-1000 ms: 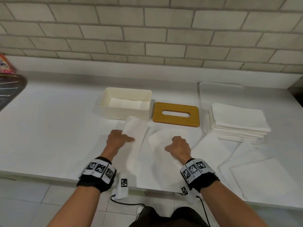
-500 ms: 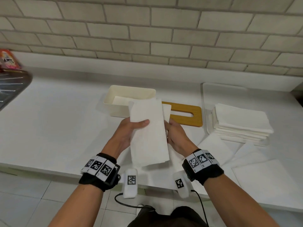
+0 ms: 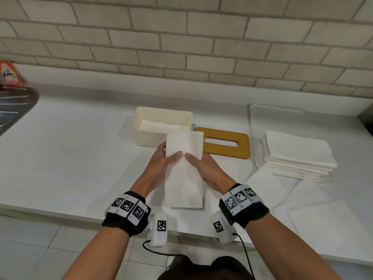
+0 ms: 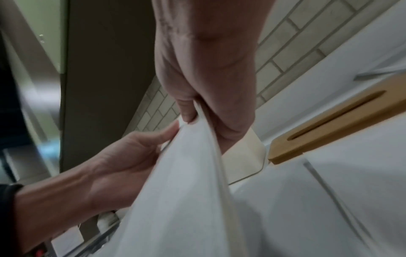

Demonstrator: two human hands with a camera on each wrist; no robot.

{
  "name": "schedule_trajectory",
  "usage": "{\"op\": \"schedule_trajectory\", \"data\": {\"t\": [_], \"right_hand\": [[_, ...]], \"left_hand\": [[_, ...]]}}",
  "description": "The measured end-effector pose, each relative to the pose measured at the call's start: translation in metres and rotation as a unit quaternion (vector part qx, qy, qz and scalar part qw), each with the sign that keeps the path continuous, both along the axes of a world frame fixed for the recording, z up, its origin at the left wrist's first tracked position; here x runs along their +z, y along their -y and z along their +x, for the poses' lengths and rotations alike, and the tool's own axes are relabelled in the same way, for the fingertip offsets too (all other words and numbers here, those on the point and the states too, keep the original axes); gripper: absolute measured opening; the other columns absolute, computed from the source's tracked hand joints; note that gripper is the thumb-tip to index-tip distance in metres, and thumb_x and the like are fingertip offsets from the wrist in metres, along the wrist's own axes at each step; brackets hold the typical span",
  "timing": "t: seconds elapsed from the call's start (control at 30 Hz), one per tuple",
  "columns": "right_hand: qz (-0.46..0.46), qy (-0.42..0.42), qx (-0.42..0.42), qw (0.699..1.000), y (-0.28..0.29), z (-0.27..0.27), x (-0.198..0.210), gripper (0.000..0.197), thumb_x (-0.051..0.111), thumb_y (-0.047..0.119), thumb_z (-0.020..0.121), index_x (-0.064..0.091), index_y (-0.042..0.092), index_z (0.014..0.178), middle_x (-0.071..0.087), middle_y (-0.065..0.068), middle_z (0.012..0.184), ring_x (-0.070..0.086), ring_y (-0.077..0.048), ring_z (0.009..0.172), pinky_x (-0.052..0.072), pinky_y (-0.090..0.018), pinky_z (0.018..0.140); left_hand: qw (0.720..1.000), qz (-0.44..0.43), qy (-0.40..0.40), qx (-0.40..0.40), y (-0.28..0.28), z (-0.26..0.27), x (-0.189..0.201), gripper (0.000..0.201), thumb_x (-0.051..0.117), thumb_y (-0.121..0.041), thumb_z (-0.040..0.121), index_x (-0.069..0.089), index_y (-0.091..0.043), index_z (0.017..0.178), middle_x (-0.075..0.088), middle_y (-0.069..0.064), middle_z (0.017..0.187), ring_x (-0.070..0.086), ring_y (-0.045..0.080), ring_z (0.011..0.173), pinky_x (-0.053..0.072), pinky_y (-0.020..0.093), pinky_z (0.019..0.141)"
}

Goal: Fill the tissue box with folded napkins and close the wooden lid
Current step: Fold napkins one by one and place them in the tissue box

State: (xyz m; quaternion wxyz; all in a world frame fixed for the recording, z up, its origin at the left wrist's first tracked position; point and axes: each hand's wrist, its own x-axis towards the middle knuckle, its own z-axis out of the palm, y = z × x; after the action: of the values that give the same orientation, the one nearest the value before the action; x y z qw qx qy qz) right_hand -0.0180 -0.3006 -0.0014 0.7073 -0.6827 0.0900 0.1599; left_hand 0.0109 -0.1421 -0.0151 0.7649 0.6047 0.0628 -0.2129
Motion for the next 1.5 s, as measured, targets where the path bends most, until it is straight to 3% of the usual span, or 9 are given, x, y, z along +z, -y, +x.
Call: {"op": "schedule_trajectory", "data": {"t": [0.13, 0.3, 0.53, 0.6, 0.73, 1.0, 1.17, 1.37, 1.5], "right_hand": [[-0.048, 0.078, 0.032, 0.995, -0.005, 0.003, 0.002, 0.037, 0.061, 0.031, 0.093, 0.057, 0.018, 0.128, 0.070, -0.004, 0.116, 0.068, -0.018, 0.105, 0.055, -0.043, 0.094], [-0.035, 0.136, 0.014, 0.990, -0.012, 0.003, -0.003, 0.031, 0.061, 0.027, 0.093, 0.054, 0.027, 0.124, 0.067, -0.001, 0.117, 0.065, -0.017, 0.109, 0.055, -0.040, 0.094], [-0.025, 0.127, 0.071, 0.989, -0.012, 0.004, -0.009, 0.038, 0.068, 0.019, 0.089, 0.061, 0.015, 0.126, 0.069, -0.004, 0.118, 0.067, -0.017, 0.108, 0.056, -0.032, 0.092], [-0.030, 0.110, 0.067, 0.991, -0.014, 0.003, -0.012, 0.037, 0.069, 0.021, 0.088, 0.062, 0.014, 0.123, 0.071, -0.006, 0.114, 0.069, -0.019, 0.103, 0.057, -0.032, 0.087], [-0.002, 0.109, 0.048, 0.993, -0.018, 0.003, -0.009, 0.026, 0.064, 0.017, 0.092, 0.064, 0.013, 0.118, 0.072, 0.005, 0.101, 0.071, -0.003, 0.088, 0.055, -0.018, 0.074], [0.013, 0.132, 0.032, 0.991, -0.019, 0.011, -0.005, 0.036, 0.069, 0.007, 0.086, 0.063, 0.005, 0.121, 0.070, -0.010, 0.115, 0.066, -0.016, 0.103, 0.051, -0.021, 0.084], [0.006, 0.135, 0.043, 0.990, -0.020, 0.012, -0.002, 0.031, 0.067, 0.010, 0.089, 0.066, 0.013, 0.119, 0.072, 0.000, 0.110, 0.069, -0.008, 0.100, 0.053, -0.017, 0.079], [-0.019, 0.115, 0.037, 0.992, -0.020, 0.010, -0.016, 0.036, 0.071, 0.013, 0.086, 0.064, 0.012, 0.120, 0.071, -0.006, 0.115, 0.069, -0.020, 0.104, 0.056, -0.034, 0.090], [0.002, 0.104, 0.014, 0.995, -0.001, 0.002, -0.018, 0.023, 0.073, 0.001, 0.081, 0.070, 0.017, 0.097, 0.073, 0.000, 0.093, 0.071, -0.016, 0.083, 0.060, -0.032, 0.072]], "left_hand": [[0.998, 0.005, 0.053, 0.020, -0.018, -0.004, 0.004, 0.045, 0.076, -0.009, 0.077, 0.062, -0.005, 0.120, 0.071, 0.016, 0.114, 0.066, 0.036, 0.107, 0.054, 0.044, 0.090], [0.986, 0.041, 0.157, 0.027, -0.024, -0.005, 0.019, 0.033, 0.076, -0.011, 0.075, 0.069, -0.020, 0.105, 0.073, 0.006, 0.103, 0.069, 0.017, 0.092, 0.058, 0.029, 0.078], [0.991, 0.054, 0.123, 0.005, -0.035, -0.004, 0.000, 0.065, 0.086, -0.021, 0.057, 0.063, -0.007, 0.116, 0.073, 0.010, 0.109, 0.069, 0.024, 0.102, 0.057, 0.034, 0.085], [0.992, 0.056, 0.110, 0.006, -0.033, -0.007, -0.006, 0.062, 0.087, -0.022, 0.056, 0.066, -0.008, 0.113, 0.074, 0.009, 0.107, 0.070, 0.026, 0.102, 0.057, 0.036, 0.086], [0.991, 0.047, 0.123, 0.018, -0.029, -0.007, -0.002, 0.037, 0.079, -0.001, 0.072, 0.070, -0.007, 0.108, 0.075, 0.010, 0.106, 0.070, 0.025, 0.101, 0.055, 0.036, 0.087], [0.988, 0.038, 0.149, 0.005, -0.031, 0.004, 0.003, 0.054, 0.087, -0.015, 0.052, 0.064, -0.008, 0.100, 0.070, -0.001, 0.087, 0.067, 0.011, 0.086, 0.053, 0.020, 0.071], [0.988, 0.030, 0.154, -0.001, -0.031, 0.004, 0.004, 0.052, 0.082, -0.004, 0.061, 0.064, 0.002, 0.110, 0.072, 0.013, 0.102, 0.069, 0.021, 0.096, 0.056, 0.027, 0.081], [0.993, 0.021, 0.109, 0.038, -0.027, 0.002, -0.001, 0.045, 0.086, -0.016, 0.060, 0.072, -0.006, 0.102, 0.075, 0.012, 0.101, 0.071, 0.027, 0.095, 0.055, 0.043, 0.087], [0.988, -0.117, 0.072, 0.076, -0.031, 0.006, 0.008, 0.067, 0.091, -0.028, 0.057, 0.065, -0.002, 0.113, 0.069, 0.012, 0.110, 0.065, 0.029, 0.105, 0.052, 0.046, 0.091]]}}
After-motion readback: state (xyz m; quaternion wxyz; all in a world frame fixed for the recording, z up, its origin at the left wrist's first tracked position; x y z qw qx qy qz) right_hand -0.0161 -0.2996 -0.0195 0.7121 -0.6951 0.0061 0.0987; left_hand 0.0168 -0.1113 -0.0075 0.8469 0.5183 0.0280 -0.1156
